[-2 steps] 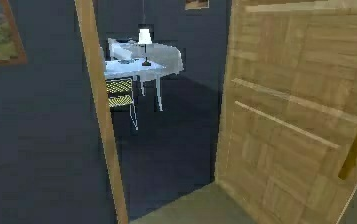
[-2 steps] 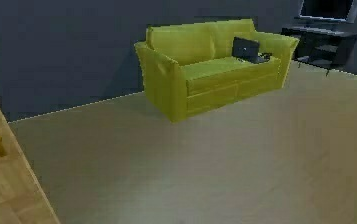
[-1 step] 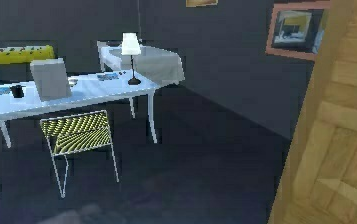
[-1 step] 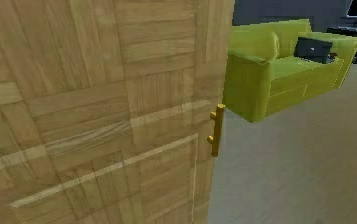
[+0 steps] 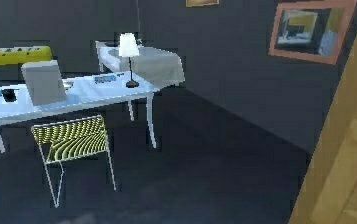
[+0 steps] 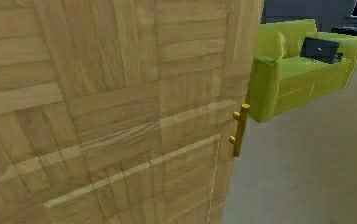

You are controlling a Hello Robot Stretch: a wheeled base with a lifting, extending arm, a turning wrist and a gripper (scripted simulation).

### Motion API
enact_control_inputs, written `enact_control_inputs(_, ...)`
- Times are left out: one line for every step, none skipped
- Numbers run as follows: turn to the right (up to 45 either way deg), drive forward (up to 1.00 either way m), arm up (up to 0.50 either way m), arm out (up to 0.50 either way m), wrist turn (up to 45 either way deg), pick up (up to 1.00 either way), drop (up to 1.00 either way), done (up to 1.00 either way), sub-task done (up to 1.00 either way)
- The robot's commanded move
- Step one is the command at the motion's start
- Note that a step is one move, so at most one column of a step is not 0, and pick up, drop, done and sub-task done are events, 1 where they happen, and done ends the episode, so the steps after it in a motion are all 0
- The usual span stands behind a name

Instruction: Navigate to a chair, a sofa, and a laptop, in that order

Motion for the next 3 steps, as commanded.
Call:
enact_control_inputs(-27.0,0.0,0.0,0.0,0.0,0.0,0.0,0.0,0.0)
enact_control_inputs(0.0,0.4,0.0,0.0,0.0,0.0,0.0,0.0,0.0)
enact_control_inputs(-30.0,0.0,0.0,0.0,0.0,0.0,0.0,0.0,0.0)
